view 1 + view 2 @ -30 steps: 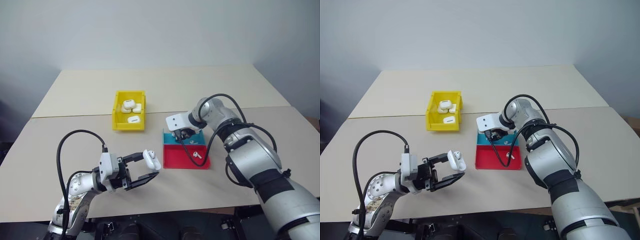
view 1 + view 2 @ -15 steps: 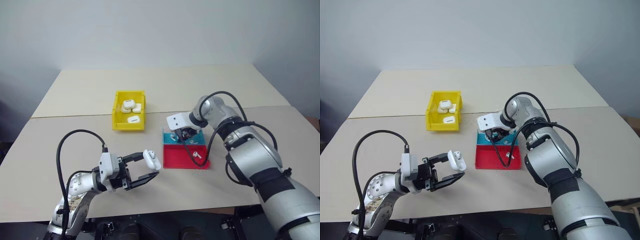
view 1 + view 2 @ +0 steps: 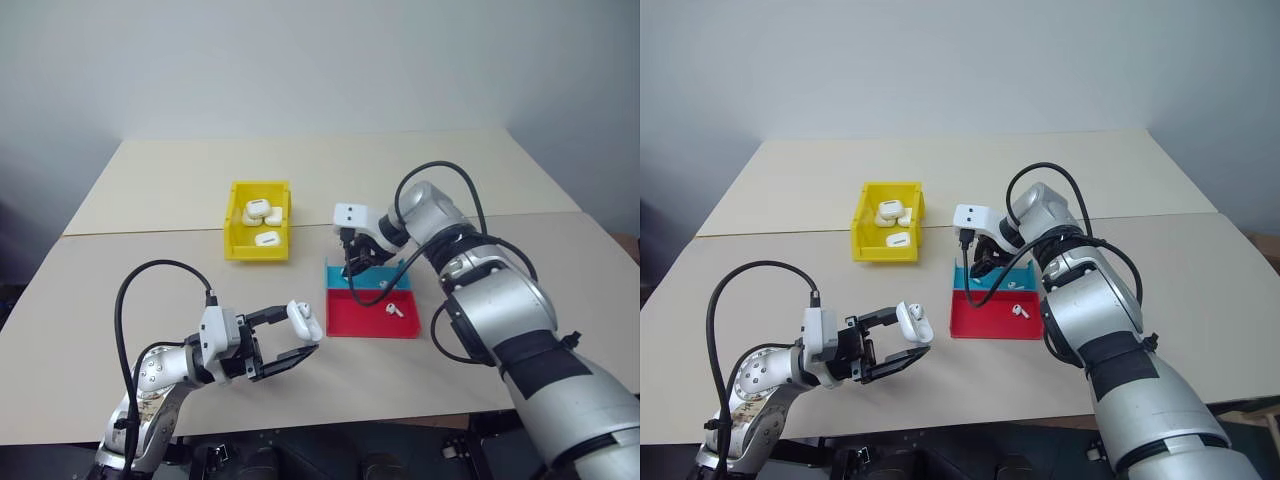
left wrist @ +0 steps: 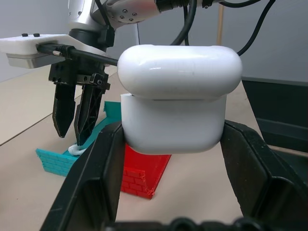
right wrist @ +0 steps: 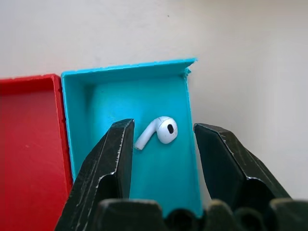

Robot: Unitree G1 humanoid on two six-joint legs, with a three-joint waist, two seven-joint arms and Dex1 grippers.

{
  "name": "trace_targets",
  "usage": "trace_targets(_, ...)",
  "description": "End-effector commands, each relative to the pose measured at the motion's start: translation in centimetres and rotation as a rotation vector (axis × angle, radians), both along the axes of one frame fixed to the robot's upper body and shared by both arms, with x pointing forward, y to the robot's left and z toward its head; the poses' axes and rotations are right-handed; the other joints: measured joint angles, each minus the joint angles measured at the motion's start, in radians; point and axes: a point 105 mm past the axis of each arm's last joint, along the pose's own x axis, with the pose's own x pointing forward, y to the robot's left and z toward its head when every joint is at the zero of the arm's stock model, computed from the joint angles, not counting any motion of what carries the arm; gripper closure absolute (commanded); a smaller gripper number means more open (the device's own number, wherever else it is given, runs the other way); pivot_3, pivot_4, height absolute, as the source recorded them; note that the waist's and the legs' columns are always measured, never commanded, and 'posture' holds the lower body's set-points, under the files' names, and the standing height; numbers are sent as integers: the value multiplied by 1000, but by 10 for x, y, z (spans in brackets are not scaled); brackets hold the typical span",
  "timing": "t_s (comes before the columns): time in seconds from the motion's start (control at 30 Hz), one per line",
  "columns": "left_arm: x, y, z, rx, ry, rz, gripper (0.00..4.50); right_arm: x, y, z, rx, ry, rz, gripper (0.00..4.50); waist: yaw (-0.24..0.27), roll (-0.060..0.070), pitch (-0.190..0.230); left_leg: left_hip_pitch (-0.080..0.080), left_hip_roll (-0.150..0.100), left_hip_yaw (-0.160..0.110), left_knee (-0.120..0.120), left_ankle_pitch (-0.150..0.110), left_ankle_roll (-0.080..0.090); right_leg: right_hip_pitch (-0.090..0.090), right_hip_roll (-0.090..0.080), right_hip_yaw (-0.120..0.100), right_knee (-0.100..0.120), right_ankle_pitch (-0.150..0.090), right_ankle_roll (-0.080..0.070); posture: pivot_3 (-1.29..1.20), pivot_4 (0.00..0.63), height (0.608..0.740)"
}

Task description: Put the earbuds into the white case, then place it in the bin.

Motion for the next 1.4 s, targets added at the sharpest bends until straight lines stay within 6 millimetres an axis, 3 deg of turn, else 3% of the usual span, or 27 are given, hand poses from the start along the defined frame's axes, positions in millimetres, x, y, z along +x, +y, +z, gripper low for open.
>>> trace_targets(0.03,-3,-3,3,-13,-22,-11,1775,6,12,17,88,-30,-82,2060,0,0,0,0,0,0,0,0,0,0,0,0,0,0,0,0,150,740)
trace_targets(0.37,-2,-8,1,-26,-16,-15,1775,7,11,6,118,9,-217,2060,3,0,0,-2,0,0,0,0,0,-3,0,0,2,0,0,0,150,740)
trace_targets(0.87,-1,-9,0,-33,-18,-17,1775,1,4,-10,95,65,-266,2060,1,0,0,-3,0,2,0,0,0,-6,0,1,4,0,0,0,150,740)
trace_targets(1.4,-1,-9,2,-36,-22,-12,1775,1,4,-11,98,73,-285,2060,1,0,0,-3,0,2,0,0,0,-6,0,1,4,0,0,0,150,740)
